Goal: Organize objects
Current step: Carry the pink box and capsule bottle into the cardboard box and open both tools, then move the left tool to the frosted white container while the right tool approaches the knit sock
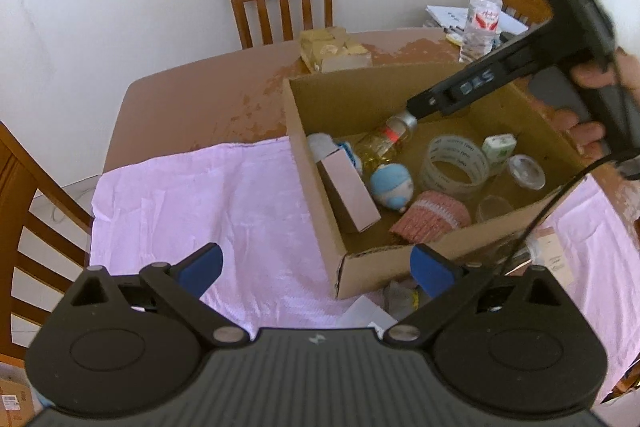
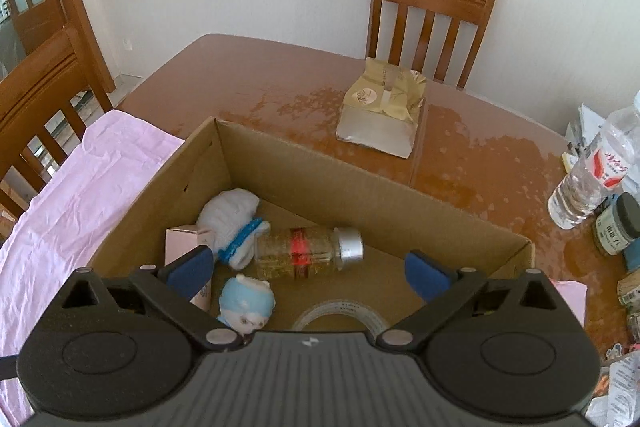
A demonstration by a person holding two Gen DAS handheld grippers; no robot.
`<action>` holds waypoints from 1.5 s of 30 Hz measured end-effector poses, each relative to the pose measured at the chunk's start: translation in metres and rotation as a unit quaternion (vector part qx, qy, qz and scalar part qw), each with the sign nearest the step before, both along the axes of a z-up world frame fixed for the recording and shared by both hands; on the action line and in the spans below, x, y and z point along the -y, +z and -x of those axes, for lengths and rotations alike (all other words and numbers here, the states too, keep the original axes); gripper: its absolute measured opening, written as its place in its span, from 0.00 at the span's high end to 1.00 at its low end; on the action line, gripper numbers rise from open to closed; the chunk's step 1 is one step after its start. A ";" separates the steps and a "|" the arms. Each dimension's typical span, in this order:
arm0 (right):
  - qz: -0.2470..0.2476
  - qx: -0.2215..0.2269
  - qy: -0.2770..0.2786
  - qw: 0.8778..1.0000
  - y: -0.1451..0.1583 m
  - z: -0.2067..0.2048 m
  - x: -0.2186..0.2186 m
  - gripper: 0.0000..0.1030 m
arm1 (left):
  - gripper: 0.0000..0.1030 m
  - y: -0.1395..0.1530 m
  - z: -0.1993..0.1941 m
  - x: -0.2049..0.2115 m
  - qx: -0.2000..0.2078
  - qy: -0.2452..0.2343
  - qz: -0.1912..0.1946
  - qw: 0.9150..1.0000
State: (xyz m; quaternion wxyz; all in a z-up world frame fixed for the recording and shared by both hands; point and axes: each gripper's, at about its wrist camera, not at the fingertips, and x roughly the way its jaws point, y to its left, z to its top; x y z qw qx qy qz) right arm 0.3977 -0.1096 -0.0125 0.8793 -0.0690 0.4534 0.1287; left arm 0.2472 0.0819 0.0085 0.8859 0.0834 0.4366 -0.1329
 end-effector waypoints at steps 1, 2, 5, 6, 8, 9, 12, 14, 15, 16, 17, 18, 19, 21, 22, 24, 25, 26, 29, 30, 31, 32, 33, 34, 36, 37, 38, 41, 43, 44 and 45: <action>0.000 0.002 0.000 1.000 0.002 0.003 0.000 0.00 | 0.03 -0.004 0.001 0.002 -0.001 0.000 -0.003 1.000; -0.002 0.004 0.002 1.000 0.004 0.006 0.000 0.00 | 0.03 -0.008 0.002 0.003 -0.003 -0.002 -0.005 1.000; -0.003 0.014 0.007 1.000 0.011 0.023 0.001 0.00 | 0.03 -0.020 0.004 0.006 -0.011 -0.005 -0.010 1.000; -0.002 0.018 0.010 1.000 0.013 0.030 0.001 0.00 | 0.03 -0.025 0.005 0.006 -0.014 -0.005 -0.010 1.000; -0.002 0.027 0.012 1.000 0.017 0.044 0.002 0.00 | 0.03 -0.032 0.007 0.007 -0.021 -0.004 -0.007 1.000; -0.001 0.031 0.013 0.999 0.019 0.051 0.001 0.00 | 0.03 -0.035 0.008 0.008 -0.022 -0.003 -0.006 1.000; 0.009 0.056 0.014 0.998 0.025 0.078 0.001 0.00 | 0.03 -0.044 0.011 0.011 -0.021 -0.004 -0.014 1.000; 0.017 0.077 0.014 0.997 0.028 0.096 0.000 0.00 | 0.03 -0.050 0.013 0.013 -0.022 -0.008 -0.018 1.000; 0.020 0.087 0.015 0.996 0.029 0.107 -0.001 0.00 | 0.03 -0.054 0.013 0.014 -0.024 -0.009 -0.022 0.999; 0.022 0.093 0.014 0.995 0.029 0.116 -0.002 0.00 | 0.03 -0.057 0.014 0.014 -0.025 -0.010 -0.025 0.999; 0.025 0.099 0.014 0.995 0.029 0.125 -0.003 0.00 | 0.03 -0.060 0.014 0.015 -0.025 -0.012 -0.030 0.999; 0.029 0.104 0.013 0.994 0.028 0.134 -0.004 0.00 | 0.03 -0.062 0.014 0.015 -0.027 -0.012 -0.033 0.999; 0.034 0.108 0.012 0.994 0.026 0.143 -0.005 0.00 | 0.03 -0.064 0.015 0.014 -0.029 -0.013 -0.030 0.999; 0.037 0.110 0.010 0.993 0.022 0.159 -0.007 0.00 | 0.03 -0.066 0.016 0.011 -0.035 -0.009 -0.022 0.999; 0.038 0.108 0.009 0.993 0.018 0.165 -0.008 0.00 | 0.03 -0.067 0.017 0.009 -0.038 -0.007 -0.019 0.999; 0.034 0.096 0.004 0.995 0.010 0.177 -0.009 0.00 | 0.03 -0.069 0.021 0.006 -0.042 -0.006 -0.016 0.999; 0.031 0.087 0.002 0.996 0.005 0.183 -0.009 0.00 | 0.03 -0.070 0.023 0.005 -0.044 -0.007 -0.015 0.999; 0.028 0.080 0.000 0.996 0.000 0.188 -0.009 0.00 | 0.03 -0.071 0.025 0.004 -0.045 -0.009 -0.014 0.999; 0.029 0.053 -0.003 0.998 -0.022 0.200 -0.009 0.00 | 0.03 -0.074 0.033 0.003 -0.052 -0.018 -0.015 0.998; 0.029 0.047 -0.003 0.998 -0.028 0.205 -0.009 0.00 | 0.03 -0.075 0.035 0.002 -0.053 -0.022 -0.016 0.998; 0.028 0.040 -0.004 0.999 -0.034 0.208 -0.010 0.00 | 0.03 -0.077 0.036 0.002 -0.055 -0.027 -0.015 0.998; 0.024 0.032 -0.006 0.999 -0.040 0.211 -0.009 0.00 | 0.03 -0.077 0.037 0.001 -0.058 -0.031 -0.015 0.998; 0.019 0.024 -0.011 0.999 -0.044 0.214 -0.007 0.00 | 0.03 -0.078 0.038 0.000 -0.060 -0.035 -0.015 0.997; 0.012 0.015 -0.017 1.000 -0.048 0.218 -0.004 0.00 | 0.03 -0.079 0.039 -0.001 -0.062 -0.042 -0.014 0.997; -0.002 0.002 -0.031 1.000 -0.056 0.224 0.000 0.00 | 0.03 -0.081 0.040 -0.002 -0.064 -0.054 -0.013 0.996; -0.010 -0.005 -0.038 0.999 -0.060 0.227 0.002 0.00 | 0.03 -0.082 0.040 -0.001 -0.065 -0.059 -0.013 0.996; -0.018 -0.012 -0.044 0.999 -0.063 0.229 0.004 0.00 | 0.03 -0.083 0.039 -0.001 -0.066 -0.064 -0.012 0.996; -0.028 -0.023 -0.059 0.998 -0.072 0.234 0.007 0.00 | 0.03 -0.086 0.035 -0.001 -0.067 -0.074 -0.012 0.995; -0.035 -0.032 -0.066 0.997 -0.078 0.236 0.008 0.00 | 0.03 -0.088 0.032 0.000 -0.067 -0.083 -0.008 0.994; -0.036 -0.035 -0.068 0.996 -0.081 0.237 0.008 0.00 | 0.03 -0.089 0.031 0.000 -0.066 -0.092 -0.006 0.994; -0.037 -0.036 -0.069 0.996 -0.083 0.238 0.008 0.00 | 0.03 -0.090 0.029 0.001 -0.066 -0.097 -0.005 0.993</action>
